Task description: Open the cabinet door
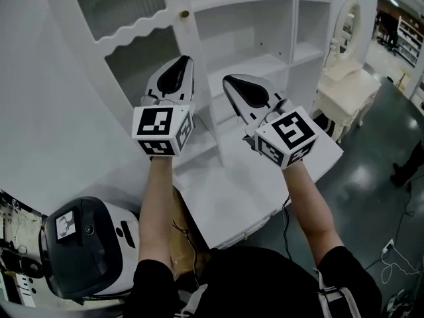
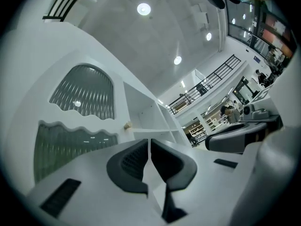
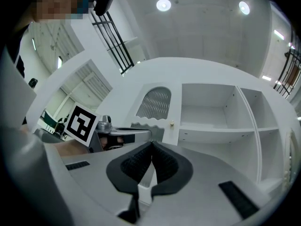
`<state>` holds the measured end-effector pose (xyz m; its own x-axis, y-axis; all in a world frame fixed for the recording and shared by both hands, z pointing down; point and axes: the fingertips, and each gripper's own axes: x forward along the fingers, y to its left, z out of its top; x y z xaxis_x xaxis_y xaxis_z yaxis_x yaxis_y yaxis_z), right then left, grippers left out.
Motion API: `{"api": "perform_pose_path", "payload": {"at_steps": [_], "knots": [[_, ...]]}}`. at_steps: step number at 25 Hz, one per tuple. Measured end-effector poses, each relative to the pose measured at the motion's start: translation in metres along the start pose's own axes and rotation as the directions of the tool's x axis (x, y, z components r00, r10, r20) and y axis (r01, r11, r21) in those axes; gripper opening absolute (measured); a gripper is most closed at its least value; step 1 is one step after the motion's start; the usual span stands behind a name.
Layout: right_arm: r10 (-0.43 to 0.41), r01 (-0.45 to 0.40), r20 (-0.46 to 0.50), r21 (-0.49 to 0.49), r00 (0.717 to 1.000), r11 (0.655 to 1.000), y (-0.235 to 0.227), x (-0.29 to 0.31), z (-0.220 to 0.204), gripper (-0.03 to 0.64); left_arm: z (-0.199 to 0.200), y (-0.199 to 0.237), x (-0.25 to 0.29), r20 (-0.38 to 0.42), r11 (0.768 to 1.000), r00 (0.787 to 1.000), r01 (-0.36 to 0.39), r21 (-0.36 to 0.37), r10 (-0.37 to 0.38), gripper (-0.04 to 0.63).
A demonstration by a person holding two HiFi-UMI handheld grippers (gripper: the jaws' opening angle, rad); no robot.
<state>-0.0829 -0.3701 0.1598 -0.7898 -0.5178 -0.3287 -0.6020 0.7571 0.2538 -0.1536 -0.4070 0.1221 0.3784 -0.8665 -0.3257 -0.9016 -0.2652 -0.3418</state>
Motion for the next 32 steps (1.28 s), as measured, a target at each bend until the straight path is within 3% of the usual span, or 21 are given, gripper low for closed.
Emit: {"api": "perform_pose_path", "payload": {"at_steps": [13,16,24,32], "knots": [[-0.044,0.044,0.0,-0.01,0.999,0.999,-0.019,0.003,0.005,0.018,0.012,0.02,0.041,0.023,0.996,0.999,-0.033,0.08,0.031,0.026],[-0.043,0.043,0.0,-0.014,0.999,0.999,-0.018,0.005,0.006,0.018,0.019,0.026,0.048,0.026,0.992,0.998,-0.051,0.12,0.048,0.062],[-0.051,0.051,-0.001,-0.02,0.999,0.998,-0.021,0.005,0.006,0.018,0.03,0.041,0.072,0.016,0.958,0.993,-0.119,0.26,0.119,0.097],[-0.063,0.063,0.002,-0.02,0.998,0.998,-0.026,0.0,0.007,0.018,0.028,0.045,0.089,-0.008,0.929,0.987,-0.151,0.338,0.163,0.12]]}}
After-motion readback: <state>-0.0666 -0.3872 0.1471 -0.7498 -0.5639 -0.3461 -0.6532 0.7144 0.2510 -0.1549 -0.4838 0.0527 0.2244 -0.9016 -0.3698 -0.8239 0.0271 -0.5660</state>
